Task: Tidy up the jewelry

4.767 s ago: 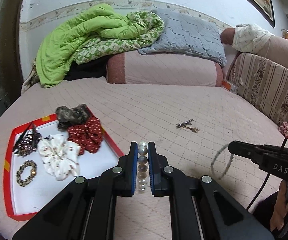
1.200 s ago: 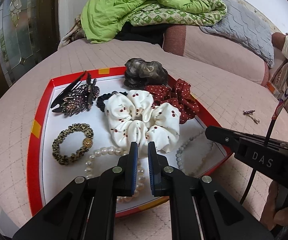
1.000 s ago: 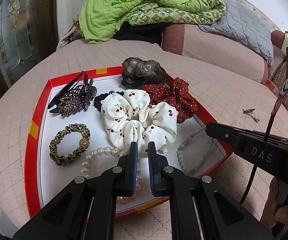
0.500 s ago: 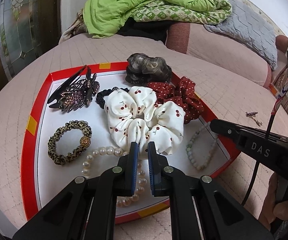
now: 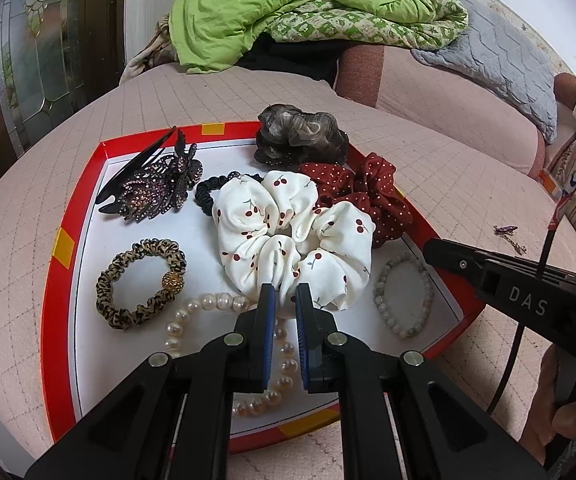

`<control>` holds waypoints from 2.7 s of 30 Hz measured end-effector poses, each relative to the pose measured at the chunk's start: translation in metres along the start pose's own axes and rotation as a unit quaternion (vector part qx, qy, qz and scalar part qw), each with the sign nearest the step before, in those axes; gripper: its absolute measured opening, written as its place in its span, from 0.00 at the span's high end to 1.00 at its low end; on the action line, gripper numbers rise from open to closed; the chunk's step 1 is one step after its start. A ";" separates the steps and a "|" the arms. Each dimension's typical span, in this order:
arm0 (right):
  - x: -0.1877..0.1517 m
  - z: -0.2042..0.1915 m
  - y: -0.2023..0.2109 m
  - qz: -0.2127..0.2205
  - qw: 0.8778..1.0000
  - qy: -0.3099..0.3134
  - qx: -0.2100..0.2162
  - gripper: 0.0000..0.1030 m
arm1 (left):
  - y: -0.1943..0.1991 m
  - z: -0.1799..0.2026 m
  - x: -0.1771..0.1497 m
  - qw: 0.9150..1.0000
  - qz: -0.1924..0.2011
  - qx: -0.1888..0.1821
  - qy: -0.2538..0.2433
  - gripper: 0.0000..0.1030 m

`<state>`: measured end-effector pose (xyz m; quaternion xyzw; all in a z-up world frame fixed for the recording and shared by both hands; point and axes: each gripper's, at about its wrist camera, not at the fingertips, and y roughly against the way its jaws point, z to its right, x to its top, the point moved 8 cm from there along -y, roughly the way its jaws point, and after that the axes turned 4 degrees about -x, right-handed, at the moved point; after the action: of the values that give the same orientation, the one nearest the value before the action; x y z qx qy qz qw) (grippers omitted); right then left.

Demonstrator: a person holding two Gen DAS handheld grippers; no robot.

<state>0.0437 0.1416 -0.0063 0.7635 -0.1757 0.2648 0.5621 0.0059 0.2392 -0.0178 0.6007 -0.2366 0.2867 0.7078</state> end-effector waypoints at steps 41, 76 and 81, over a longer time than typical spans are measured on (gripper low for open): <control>-0.012 -0.025 0.028 0.003 1.000 0.018 0.017 0.79 | 0.015 -0.034 -0.001 0.998 0.014 0.045 0.032 0.53; -0.050 0.008 0.147 0.107 0.987 0.070 -0.094 0.09 | 0.138 -0.027 -0.017 0.986 0.133 0.090 0.039 0.05; -0.069 0.020 0.179 0.128 0.983 0.069 -0.116 0.07 | 0.182 -0.013 -0.022 0.980 0.162 0.116 0.022 0.02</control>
<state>-0.1090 0.0660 0.0846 0.6440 -0.2623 0.3646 0.6193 -0.1352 0.2698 0.0951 0.6256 -0.2804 0.4367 0.5826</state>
